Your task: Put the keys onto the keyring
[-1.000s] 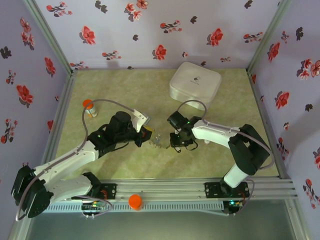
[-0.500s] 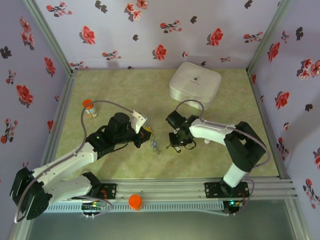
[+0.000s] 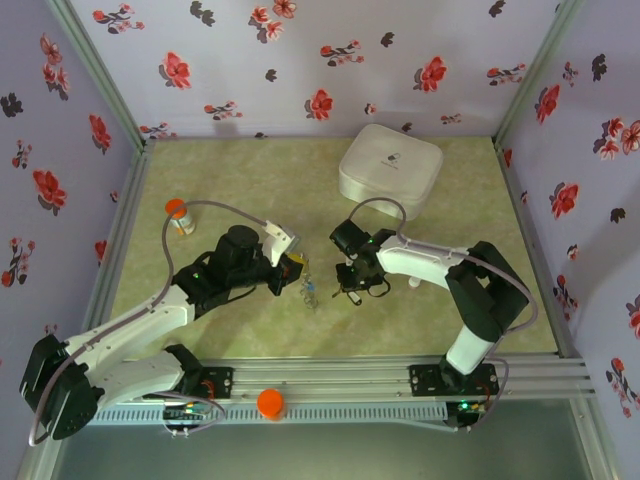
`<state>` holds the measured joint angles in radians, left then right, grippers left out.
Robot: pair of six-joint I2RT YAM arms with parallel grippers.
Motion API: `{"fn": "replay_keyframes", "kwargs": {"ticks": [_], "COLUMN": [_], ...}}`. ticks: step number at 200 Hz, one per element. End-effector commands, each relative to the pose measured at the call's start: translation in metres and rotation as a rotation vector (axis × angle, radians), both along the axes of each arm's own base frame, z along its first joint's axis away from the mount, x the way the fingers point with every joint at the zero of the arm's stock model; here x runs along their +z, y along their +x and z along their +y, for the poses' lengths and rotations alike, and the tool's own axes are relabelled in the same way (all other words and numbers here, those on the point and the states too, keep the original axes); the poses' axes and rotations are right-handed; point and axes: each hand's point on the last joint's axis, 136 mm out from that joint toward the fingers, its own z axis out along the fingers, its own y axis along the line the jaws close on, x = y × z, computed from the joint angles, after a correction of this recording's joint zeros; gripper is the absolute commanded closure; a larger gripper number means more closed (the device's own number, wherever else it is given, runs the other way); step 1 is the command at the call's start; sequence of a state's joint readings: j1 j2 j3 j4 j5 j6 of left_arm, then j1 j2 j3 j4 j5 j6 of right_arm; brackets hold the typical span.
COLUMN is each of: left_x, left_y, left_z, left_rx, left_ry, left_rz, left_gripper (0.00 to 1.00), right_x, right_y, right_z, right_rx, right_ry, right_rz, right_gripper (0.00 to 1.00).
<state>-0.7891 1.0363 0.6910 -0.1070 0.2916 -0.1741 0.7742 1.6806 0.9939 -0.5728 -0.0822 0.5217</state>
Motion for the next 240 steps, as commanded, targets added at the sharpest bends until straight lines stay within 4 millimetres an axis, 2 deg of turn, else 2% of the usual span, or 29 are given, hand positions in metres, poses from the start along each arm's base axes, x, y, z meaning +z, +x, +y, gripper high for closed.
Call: {"fn": "replay_keyframes", "kwargs": {"ticks": [1,15,39,81,111,146,172,209,230,240], "left_x": [0.014,0.015,0.016,0.019,0.024,0.028,0.033,0.038,0.039,0.038], "left_y": [0.003,0.003,0.003,0.002,-0.003,-0.014,-0.025,-0.035,-0.035,-0.032], "left_z": [-0.004,-0.005,-0.005,-0.006,-0.010,-0.015,-0.021,-0.025,-0.024,-0.023], "left_rx": [-0.022,-0.024,-0.029,-0.040,-0.070,-0.114,-0.153,-0.183,-0.180,-0.164], "left_ry": [-0.037,-0.037,-0.031,-0.025,-0.034,-0.028,-0.037,-0.048,-0.050,-0.041], "left_rz": [-0.059,-0.062,-0.063,-0.070,-0.046,0.017,0.064,0.091,0.076,0.065], "left_gripper": [1.00,1.00,1.00,1.00,1.00,1.00,1.00,1.00,1.00,1.00], "right_x": [0.002,0.003,0.018,0.077,0.118,0.167,0.195,0.208,0.207,0.201], "right_y": [0.004,0.003,0.007,0.015,0.008,-0.010,-0.028,-0.042,-0.047,-0.044], "right_z": [0.000,0.000,-0.002,-0.005,0.001,0.019,0.033,0.039,0.040,0.038], "right_rx": [0.013,0.015,0.021,0.151,0.359,0.636,0.796,0.928,0.965,0.980], "right_ry": [-0.013,-0.014,-0.005,0.047,0.111,0.230,0.327,0.351,0.347,0.288], "right_rz": [0.000,0.000,-0.042,-0.232,-0.372,-0.574,-0.706,-0.774,-0.770,-0.786], "right_gripper": [0.93,1.00,1.00,1.00,1.00,1.00,1.00,1.00,1.00,1.00]}}
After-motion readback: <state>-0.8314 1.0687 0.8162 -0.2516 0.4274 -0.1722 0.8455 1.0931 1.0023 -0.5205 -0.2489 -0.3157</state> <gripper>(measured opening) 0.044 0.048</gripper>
